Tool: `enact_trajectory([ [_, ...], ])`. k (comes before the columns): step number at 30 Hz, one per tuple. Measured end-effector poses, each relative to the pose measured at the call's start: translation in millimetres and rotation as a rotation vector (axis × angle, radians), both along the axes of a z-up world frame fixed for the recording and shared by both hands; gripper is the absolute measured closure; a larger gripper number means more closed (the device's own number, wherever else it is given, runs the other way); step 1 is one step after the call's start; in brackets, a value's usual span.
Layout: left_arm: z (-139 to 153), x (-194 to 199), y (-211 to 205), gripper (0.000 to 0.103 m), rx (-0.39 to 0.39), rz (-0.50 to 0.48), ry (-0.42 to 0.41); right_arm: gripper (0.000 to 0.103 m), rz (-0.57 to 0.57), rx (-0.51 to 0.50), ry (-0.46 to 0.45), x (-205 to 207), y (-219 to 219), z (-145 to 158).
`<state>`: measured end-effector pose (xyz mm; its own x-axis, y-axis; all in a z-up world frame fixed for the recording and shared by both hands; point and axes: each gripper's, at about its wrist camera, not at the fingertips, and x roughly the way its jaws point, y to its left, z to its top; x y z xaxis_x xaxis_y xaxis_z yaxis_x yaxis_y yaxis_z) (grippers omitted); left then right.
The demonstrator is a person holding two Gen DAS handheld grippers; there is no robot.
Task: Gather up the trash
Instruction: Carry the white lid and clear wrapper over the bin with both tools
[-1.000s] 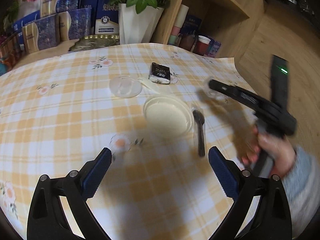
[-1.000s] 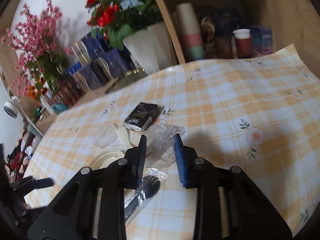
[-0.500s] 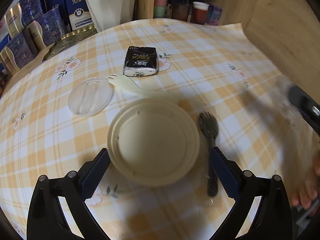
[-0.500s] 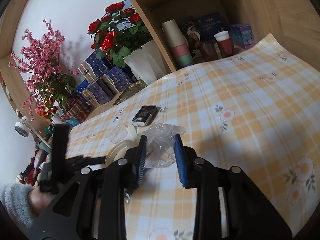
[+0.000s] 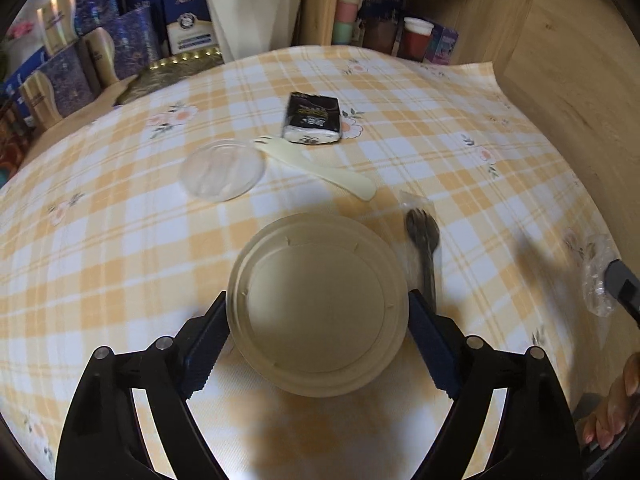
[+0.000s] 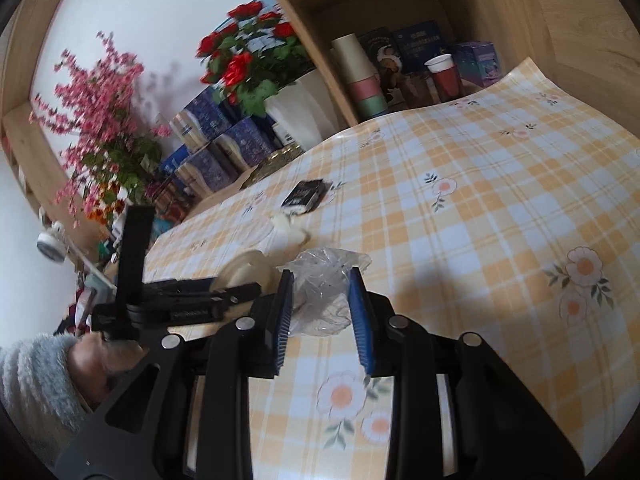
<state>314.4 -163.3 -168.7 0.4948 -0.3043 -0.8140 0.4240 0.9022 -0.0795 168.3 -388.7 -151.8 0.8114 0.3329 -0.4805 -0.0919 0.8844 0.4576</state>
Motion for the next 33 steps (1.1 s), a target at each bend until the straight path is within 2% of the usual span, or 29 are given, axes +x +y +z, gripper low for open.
enact_trajectory([
  [5, 21, -40, 29, 0.019, -0.047, -0.012, -0.030, 0.073, 0.044, -0.062, 0.012, -21, 12, 7],
  [14, 47, -134, 77, 0.019, -0.140, -0.053, -0.038, 0.073, 0.091, -0.052, 0.017, -68, 40, 23],
  [18, 54, -188, 95, 0.019, -0.178, -0.109, -0.053, 0.073, 0.119, -0.065, 0.019, -93, 60, 27],
  [24, 38, -250, 107, 0.019, -0.205, -0.195, -0.008, 0.073, 0.169, -0.084, 0.023, -136, 84, 27],
  [28, 13, -278, 99, 0.019, -0.149, -0.254, 0.036, 0.073, 0.168, -0.079, 0.037, -153, 87, 21],
  [33, -20, -287, 80, 0.018, -0.086, -0.287, 0.102, 0.073, 0.162, -0.086, 0.042, -165, 87, 18],
])
